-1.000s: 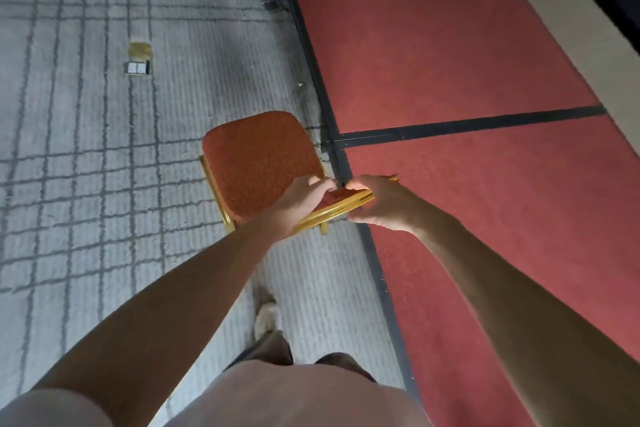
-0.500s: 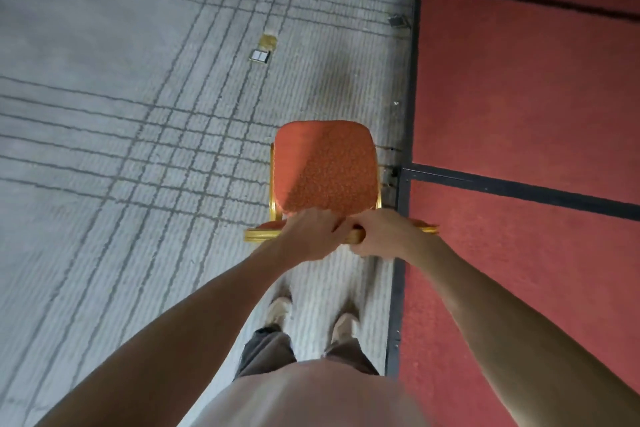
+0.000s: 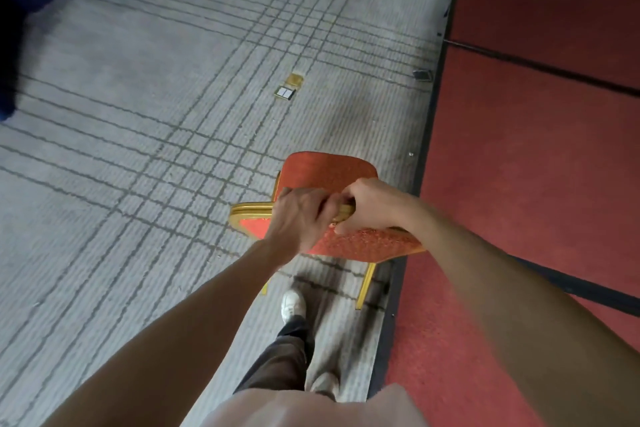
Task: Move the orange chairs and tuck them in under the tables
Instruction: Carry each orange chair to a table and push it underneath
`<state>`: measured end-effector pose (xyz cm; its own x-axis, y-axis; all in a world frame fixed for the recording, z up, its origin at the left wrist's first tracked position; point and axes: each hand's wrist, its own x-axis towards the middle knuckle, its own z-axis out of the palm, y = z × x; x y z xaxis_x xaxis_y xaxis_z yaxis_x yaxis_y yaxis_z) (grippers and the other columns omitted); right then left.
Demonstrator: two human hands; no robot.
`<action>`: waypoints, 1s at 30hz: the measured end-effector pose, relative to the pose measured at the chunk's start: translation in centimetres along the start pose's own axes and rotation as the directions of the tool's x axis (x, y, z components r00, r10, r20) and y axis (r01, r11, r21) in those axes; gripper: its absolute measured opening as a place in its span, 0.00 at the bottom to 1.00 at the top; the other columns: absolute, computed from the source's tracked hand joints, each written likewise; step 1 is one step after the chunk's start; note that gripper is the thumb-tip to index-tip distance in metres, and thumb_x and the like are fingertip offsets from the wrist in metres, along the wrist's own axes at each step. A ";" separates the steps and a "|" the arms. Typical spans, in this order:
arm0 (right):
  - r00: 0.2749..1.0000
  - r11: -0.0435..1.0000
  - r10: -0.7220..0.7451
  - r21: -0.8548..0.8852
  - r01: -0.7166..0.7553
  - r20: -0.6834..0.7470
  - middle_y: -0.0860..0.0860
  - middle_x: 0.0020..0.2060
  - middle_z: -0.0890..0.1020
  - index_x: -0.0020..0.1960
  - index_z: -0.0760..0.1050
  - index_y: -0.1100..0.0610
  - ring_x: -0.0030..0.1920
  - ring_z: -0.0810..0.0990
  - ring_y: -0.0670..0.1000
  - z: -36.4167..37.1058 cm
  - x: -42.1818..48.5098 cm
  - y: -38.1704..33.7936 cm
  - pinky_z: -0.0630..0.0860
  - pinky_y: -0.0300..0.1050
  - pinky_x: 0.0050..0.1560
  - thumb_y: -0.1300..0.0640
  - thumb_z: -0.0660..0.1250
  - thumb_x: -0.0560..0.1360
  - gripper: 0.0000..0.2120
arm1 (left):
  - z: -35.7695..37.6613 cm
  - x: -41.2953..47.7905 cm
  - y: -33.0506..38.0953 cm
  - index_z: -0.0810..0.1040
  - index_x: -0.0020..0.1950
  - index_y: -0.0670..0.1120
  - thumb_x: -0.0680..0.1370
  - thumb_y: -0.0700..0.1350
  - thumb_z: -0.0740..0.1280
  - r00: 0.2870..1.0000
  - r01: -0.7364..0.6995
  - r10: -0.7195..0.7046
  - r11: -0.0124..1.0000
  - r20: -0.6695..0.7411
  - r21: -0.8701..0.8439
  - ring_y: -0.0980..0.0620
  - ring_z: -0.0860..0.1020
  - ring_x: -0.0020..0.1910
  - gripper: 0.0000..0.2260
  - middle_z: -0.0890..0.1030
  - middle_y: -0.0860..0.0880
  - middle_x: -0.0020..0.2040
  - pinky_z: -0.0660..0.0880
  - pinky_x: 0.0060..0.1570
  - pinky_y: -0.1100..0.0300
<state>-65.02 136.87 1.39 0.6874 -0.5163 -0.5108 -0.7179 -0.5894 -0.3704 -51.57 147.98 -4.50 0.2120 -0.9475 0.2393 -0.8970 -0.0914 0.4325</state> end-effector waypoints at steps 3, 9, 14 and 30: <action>0.998 1.000 -0.008 -0.010 0.008 -0.064 0.44 0.39 0.81 0.43 0.77 0.47 0.39 0.80 0.46 -3.6 2.2 1.2 0.79 0.51 0.41 0.39 0.76 0.64 0.16 | 0.7 4.9 0.0 0.68 0.29 0.49 0.79 0.51 0.58 0.980 0.051 -0.035 0.996 -0.194 0.078 0.48 0.74 0.27 0.18 0.75 0.50 0.26 0.63 0.36 0.58; 0.970 0.988 0.093 0.142 -0.062 -0.225 0.46 0.38 0.81 0.42 0.77 0.48 0.41 0.81 0.49 -10.7 8.4 3.8 0.79 0.48 0.43 0.41 0.71 0.69 0.11 | 0.3 17.1 -1.1 0.69 0.27 0.49 0.78 0.48 0.58 0.965 0.041 -0.001 0.988 -0.263 0.150 0.49 0.71 0.23 0.19 0.75 0.51 0.24 0.62 0.31 0.59; 0.811 0.999 0.034 0.049 -0.006 -0.584 0.45 0.27 0.73 0.31 0.64 0.48 0.32 0.78 0.54 -13.0 13.8 6.3 0.72 0.47 0.32 0.37 0.68 0.72 0.21 | 0.5 24.7 -1.9 0.67 0.28 0.49 0.80 0.50 0.55 0.964 0.084 -0.040 0.984 -0.263 0.158 0.51 0.69 0.24 0.20 0.73 0.52 0.25 0.58 0.34 0.58; 0.817 0.999 0.003 0.046 0.028 -0.576 0.48 0.31 0.78 0.38 0.75 0.52 0.35 0.78 0.53 -29.9 31.5 14.3 0.72 0.44 0.36 0.36 0.68 0.72 0.19 | 3.1 49.6 -5.8 0.73 0.29 0.46 0.79 0.55 0.50 0.958 0.230 -0.187 0.954 -0.220 0.190 0.51 0.68 0.22 0.24 0.72 0.50 0.24 0.51 0.24 0.61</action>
<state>-50.30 93.59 3.22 0.6228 -0.7818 0.0287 -0.7023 -0.5749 -0.4197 -37.10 100.54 2.15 0.4559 -0.8229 0.3391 -0.8811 -0.3635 0.3024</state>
